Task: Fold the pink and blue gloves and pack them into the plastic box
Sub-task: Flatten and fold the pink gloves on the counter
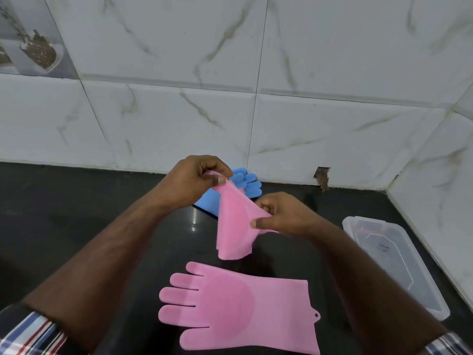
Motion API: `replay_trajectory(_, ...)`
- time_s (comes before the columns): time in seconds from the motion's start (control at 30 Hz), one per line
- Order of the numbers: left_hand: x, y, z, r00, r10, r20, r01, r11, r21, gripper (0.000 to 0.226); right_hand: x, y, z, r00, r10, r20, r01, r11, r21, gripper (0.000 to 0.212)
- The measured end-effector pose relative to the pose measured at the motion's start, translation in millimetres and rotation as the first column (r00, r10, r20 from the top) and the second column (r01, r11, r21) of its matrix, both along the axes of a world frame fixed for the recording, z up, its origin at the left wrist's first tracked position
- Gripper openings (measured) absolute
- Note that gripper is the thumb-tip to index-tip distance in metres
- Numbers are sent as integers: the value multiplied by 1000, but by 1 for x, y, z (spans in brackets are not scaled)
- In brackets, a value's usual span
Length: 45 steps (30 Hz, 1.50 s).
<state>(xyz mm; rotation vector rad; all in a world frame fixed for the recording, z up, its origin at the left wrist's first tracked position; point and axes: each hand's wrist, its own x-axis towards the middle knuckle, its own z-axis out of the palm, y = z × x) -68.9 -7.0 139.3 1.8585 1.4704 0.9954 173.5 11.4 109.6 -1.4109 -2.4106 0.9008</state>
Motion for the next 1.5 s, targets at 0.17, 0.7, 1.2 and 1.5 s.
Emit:
replay_trajectory(0.17, -14, -1, -13, 986, 164, 23, -163, 986, -26, 18, 25, -3, 0, 989, -146, -34, 149, 984, 95, 9)
replay_trajectory(0.7, -23, -27, -40, 945, 169, 280, -137, 982, -132, 20, 27, -25, -8, 962, -256, 99, 224, 940, 258, 19)
replay_trajectory(1.2, -35, -105, -64, 939, 121, 323, -7, 943, -332, 14, 64, -109, -23, 980, -199, -29, 198, 980, -34, 5)
replay_trajectory(1.5, -44, -131, -118, 940, 318, -119, -339, 859, -384, 9, 85, -122, -82, 866, -466, 181, 475, 880, -8, 29)
